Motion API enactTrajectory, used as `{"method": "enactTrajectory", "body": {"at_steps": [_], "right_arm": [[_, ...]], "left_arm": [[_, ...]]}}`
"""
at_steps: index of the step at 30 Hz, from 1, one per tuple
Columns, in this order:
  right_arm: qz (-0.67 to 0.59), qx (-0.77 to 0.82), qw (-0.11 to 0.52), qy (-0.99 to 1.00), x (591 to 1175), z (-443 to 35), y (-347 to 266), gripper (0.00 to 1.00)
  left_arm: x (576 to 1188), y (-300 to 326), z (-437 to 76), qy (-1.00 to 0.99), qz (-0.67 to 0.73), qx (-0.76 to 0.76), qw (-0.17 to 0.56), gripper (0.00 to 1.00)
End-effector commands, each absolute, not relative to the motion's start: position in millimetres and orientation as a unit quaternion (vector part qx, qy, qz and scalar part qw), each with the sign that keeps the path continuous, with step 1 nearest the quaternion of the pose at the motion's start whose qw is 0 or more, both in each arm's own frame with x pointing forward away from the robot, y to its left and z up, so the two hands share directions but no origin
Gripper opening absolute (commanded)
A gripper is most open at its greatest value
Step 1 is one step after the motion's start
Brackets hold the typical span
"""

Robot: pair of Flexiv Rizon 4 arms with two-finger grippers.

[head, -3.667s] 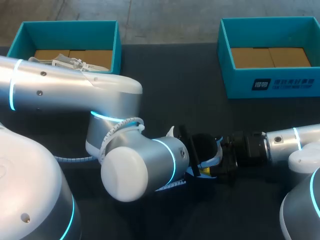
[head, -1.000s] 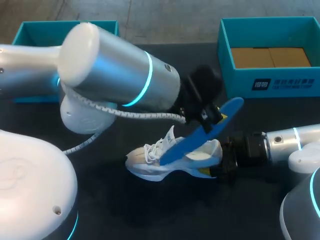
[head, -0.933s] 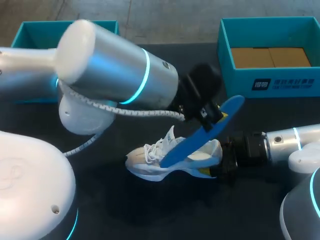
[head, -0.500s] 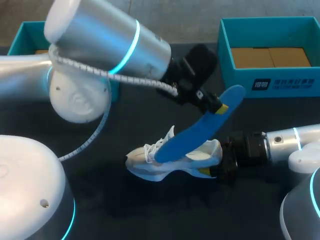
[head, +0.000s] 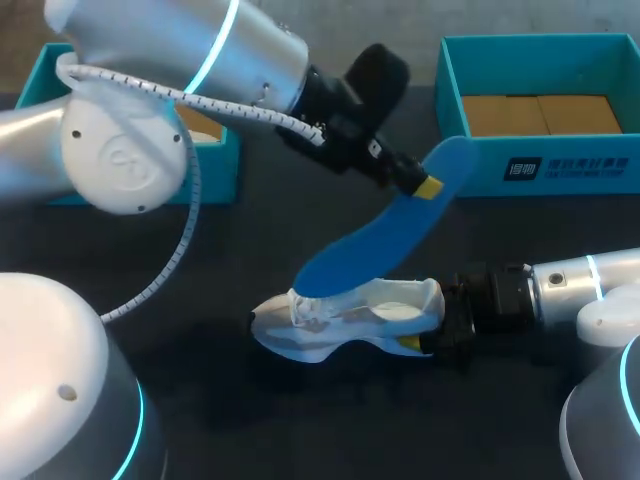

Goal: Take the shoe out of the shoebox, open the shoe tongue, remove and reinsert the insole, then place the shoe into the shoebox

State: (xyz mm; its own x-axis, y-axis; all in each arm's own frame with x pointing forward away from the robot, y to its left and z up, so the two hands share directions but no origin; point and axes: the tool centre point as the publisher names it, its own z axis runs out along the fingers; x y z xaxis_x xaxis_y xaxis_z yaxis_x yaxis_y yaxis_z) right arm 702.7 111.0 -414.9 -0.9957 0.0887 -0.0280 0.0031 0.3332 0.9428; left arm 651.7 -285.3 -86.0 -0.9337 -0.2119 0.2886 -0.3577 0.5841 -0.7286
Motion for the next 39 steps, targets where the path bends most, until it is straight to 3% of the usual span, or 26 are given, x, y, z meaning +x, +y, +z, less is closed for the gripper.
{"method": "enactTrajectory", "body": {"at_steps": [1,9,18,33,39], "right_arm": [[0.575,0.029,0.037,0.817,701.5,-414.6,112.2,0.0],[0.575,0.029,0.037,0.817,701.5,-414.6,112.2,0.0],[0.575,0.029,0.037,0.817,701.5,-414.6,112.2,0.0],[0.575,0.029,0.037,0.817,701.5,-414.6,112.2,0.0],[0.575,0.029,0.037,0.817,701.5,-414.6,112.2,0.0]], "left_arm": [[650.1,-279.0,-86.3,-0.885,0.429,0.16,0.086,0.0],[650.1,-279.0,-86.3,-0.885,0.429,0.16,0.086,0.0],[654.3,-271.8,-57.9,-0.851,0.477,0.14,0.172,0.0],[638.7,-284.5,2.8,-0.797,0.558,0.098,0.211,0.0],[636.0,-286.9,24.2,-0.779,0.555,0.106,0.273,0.0]]}}
